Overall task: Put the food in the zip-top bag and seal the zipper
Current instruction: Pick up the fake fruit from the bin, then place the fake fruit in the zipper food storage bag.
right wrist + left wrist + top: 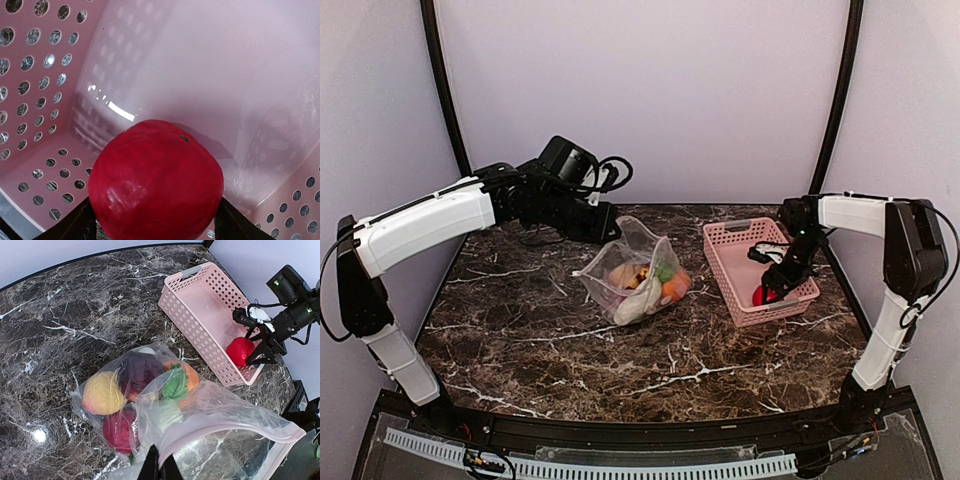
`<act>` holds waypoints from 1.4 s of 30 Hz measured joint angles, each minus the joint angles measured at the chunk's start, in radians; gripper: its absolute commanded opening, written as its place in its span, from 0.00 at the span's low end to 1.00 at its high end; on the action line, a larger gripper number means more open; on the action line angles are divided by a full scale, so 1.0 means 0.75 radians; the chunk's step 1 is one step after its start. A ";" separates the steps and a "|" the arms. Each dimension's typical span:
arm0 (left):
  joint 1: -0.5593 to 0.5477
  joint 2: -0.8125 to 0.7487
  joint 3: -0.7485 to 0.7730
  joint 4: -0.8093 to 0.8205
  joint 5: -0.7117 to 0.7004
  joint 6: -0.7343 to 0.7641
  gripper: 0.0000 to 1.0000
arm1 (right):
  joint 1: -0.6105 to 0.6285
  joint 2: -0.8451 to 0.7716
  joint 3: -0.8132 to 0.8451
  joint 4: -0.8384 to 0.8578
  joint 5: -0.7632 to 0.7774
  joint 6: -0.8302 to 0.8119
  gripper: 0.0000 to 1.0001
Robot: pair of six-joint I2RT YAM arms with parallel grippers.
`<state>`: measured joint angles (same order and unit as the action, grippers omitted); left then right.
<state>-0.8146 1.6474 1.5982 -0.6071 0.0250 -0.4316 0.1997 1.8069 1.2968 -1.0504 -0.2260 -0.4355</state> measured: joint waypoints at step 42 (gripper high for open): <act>0.000 0.164 0.158 0.189 0.248 -0.159 0.01 | 0.386 -0.245 0.781 -0.090 -0.878 -0.105 0.52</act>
<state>-0.8146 1.7706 1.7164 -0.4652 0.2108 -0.5510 0.4889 1.6230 1.8828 -1.1175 -0.8845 -0.5140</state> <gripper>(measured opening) 0.007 0.646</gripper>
